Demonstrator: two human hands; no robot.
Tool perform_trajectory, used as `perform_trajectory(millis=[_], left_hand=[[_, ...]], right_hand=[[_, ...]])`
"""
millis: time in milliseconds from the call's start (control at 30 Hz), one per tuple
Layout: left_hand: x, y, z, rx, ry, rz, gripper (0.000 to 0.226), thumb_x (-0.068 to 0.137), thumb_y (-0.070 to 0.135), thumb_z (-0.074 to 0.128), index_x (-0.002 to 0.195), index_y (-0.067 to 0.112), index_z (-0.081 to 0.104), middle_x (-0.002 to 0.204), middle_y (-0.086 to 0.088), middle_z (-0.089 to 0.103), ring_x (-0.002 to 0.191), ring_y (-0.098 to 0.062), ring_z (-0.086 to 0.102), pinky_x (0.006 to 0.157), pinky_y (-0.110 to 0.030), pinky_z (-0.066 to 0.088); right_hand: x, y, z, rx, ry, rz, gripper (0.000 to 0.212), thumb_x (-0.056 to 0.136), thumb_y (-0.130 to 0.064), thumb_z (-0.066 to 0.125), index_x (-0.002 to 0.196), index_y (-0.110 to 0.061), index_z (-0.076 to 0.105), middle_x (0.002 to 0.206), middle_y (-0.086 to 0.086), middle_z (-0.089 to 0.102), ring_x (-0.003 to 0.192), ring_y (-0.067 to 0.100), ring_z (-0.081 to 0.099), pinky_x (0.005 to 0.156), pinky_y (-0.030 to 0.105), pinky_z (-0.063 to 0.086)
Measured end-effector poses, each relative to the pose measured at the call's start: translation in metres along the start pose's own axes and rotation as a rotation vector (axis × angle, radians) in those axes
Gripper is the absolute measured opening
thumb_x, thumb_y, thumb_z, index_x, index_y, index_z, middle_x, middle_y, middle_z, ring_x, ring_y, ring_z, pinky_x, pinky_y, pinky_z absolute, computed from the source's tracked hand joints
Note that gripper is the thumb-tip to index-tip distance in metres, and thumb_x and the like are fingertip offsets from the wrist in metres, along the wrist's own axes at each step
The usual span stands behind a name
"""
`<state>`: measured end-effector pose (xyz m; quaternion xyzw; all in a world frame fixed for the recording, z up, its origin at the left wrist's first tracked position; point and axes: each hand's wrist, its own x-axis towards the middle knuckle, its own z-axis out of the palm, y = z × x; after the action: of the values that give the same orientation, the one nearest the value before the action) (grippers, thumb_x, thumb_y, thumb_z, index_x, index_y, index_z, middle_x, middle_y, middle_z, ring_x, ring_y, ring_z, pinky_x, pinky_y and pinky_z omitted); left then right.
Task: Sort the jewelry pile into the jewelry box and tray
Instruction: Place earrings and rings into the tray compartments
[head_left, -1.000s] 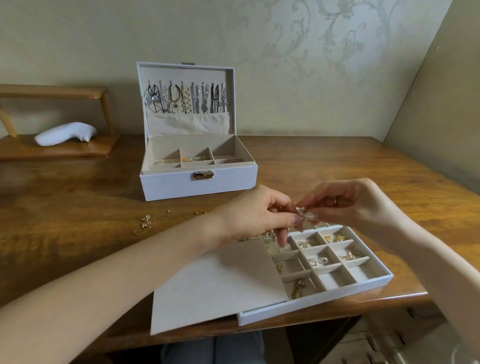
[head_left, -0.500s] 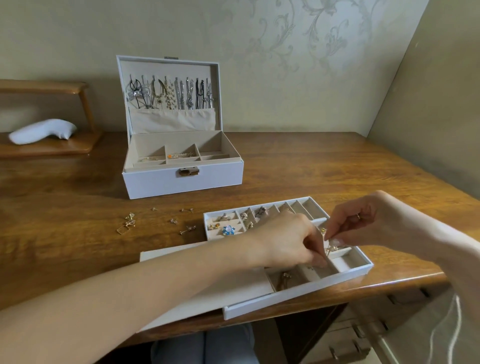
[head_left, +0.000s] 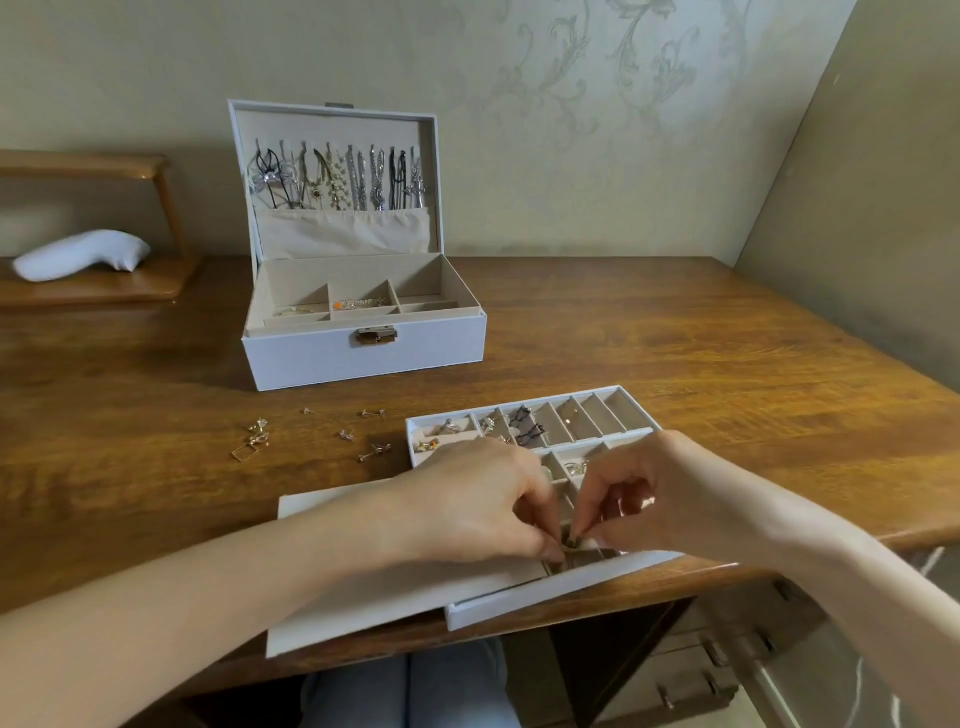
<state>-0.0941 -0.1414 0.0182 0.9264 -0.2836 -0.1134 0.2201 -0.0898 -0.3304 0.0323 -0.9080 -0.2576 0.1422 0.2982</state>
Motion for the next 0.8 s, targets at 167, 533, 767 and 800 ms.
perform_trajectory(millis=[167,533,767,800], left_hand=[[0.003,0.002,0.001,0.051,0.006,0.006,0.014,0.084,0.036,0.066,0.094,0.028,0.073,0.079,0.013,0.050,0.081,-0.005,0.045,0.068,-0.024,0.035],[-0.003,-0.015,-0.023,-0.058,0.193,0.015,0.011,0.082,0.037,0.068,0.087,0.028,0.071,0.077,0.012,0.058,0.065,0.001,0.049,0.057,-0.015,0.035],[-0.035,-0.057,-0.054,-0.141,0.421,-0.142,0.003,0.083,0.029,0.067,0.083,0.031,0.069,0.068,0.012,0.059,0.052,-0.003,0.043,0.051,-0.013,0.037],[-0.040,-0.066,-0.061,-0.113,0.446,-0.180,0.003,0.083,0.030,0.067,0.082,0.032,0.068,0.067,0.013,0.059,0.050,-0.004,0.043,0.048,-0.014,0.035]], right_hand=[[0.000,0.003,0.007,-0.107,0.026,0.005,0.021,0.075,-0.017,0.077,0.068,-0.035,0.070,0.075,-0.013,0.058,0.064,-0.004,0.050,0.054,0.013,0.038],[0.002,-0.001,0.011,-0.231,0.017,0.096,0.005,0.080,-0.022,0.075,0.080,-0.027,0.076,0.076,-0.010,0.056,0.064,0.006,0.049,0.057,0.015,0.042],[0.016,-0.004,-0.010,-0.062,0.082,0.073,0.011,0.070,-0.023,0.080,0.064,-0.028,0.072,0.067,-0.007,0.069,0.057,0.011,0.058,0.050,0.019,0.047],[0.023,-0.005,-0.014,-0.027,0.097,0.043,0.010,0.072,-0.023,0.079,0.065,-0.025,0.072,0.059,-0.008,0.066,0.049,0.006,0.050,0.043,0.016,0.040]])
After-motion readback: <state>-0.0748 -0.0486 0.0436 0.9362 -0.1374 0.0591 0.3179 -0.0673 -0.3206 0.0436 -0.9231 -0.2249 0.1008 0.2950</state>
